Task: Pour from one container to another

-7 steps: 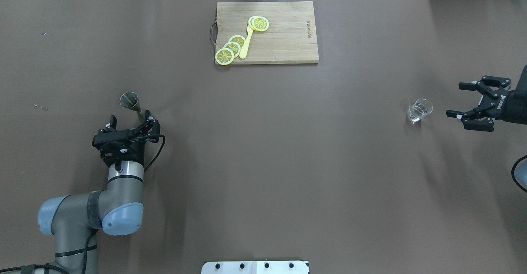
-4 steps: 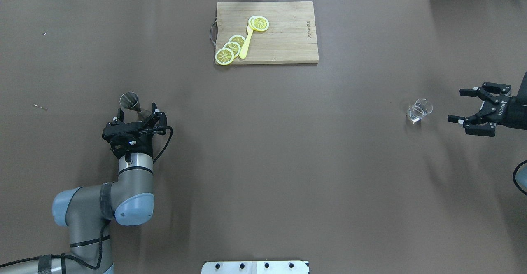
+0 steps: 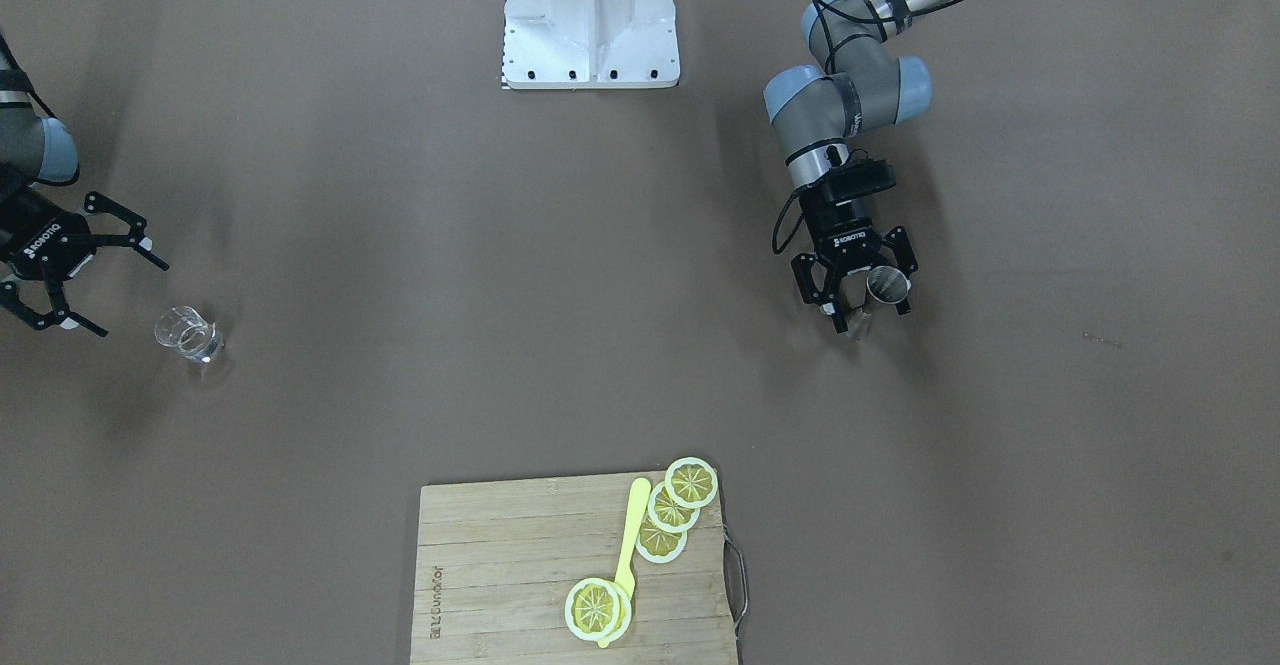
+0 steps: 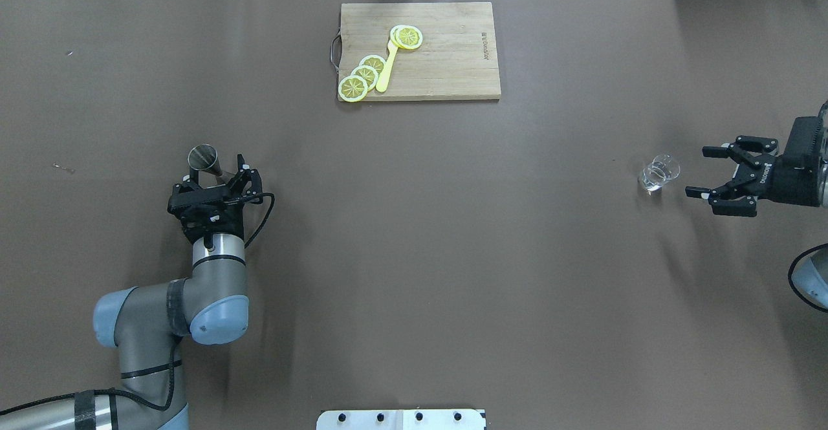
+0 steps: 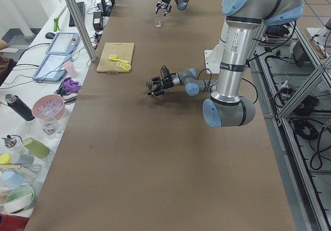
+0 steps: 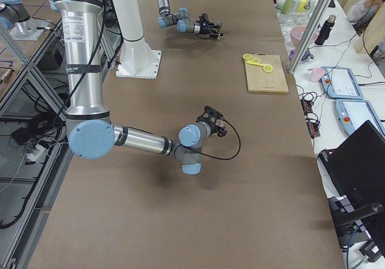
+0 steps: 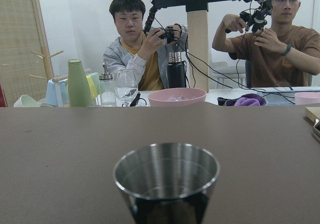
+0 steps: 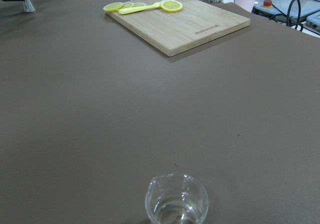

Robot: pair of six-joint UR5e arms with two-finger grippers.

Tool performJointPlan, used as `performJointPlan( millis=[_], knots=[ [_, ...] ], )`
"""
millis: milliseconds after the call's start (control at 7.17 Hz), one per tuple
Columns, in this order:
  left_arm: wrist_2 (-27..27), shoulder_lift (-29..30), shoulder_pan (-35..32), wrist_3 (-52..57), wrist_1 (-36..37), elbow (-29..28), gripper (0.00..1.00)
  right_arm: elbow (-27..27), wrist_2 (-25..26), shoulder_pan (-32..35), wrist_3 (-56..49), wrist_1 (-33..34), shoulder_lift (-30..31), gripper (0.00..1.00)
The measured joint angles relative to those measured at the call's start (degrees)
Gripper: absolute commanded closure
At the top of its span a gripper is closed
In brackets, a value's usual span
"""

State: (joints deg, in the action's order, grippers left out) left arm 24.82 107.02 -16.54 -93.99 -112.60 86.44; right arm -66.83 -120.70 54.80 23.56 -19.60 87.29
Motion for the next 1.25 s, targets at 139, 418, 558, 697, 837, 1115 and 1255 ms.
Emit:
performJointPlan(
  millis=[139,418,558,697,837,1115,1255],
  knots=[
    [-0.5,0.0,0.0,0.0,0.0,-0.2,0.37,1.0,0.1,-0.3,0.0,0.0,-0.6,0.00],
    [-1.3,0.1,0.2,0.0,0.0,-0.9,0.37,2.8,0.3,-0.7,-0.1,0.2,-2.1,0.00],
    [-1.9,0.1,0.4,-0.4,0.0,-1.2,0.37,3.4,0.4,-1.0,-0.1,0.3,-2.6,0.00],
    [-3.1,0.1,0.8,-1.7,0.0,-1.3,0.37,3.8,0.5,-1.2,-0.2,0.4,-3.1,0.00],
    [-3.8,0.1,1.3,-2.8,0.1,-1.4,0.37,4.3,0.5,-1.5,-0.3,0.6,-3.5,0.00],
    [-4.4,0.1,1.7,-3.5,0.1,-1.4,0.37,5.2,0.6,-2.0,-0.9,0.7,-4.2,0.00],
    [-4.5,0.1,1.8,-3.9,0.1,-1.4,0.37,5.4,0.8,-2.2,-1.8,0.7,-4.3,0.00]
  ],
)
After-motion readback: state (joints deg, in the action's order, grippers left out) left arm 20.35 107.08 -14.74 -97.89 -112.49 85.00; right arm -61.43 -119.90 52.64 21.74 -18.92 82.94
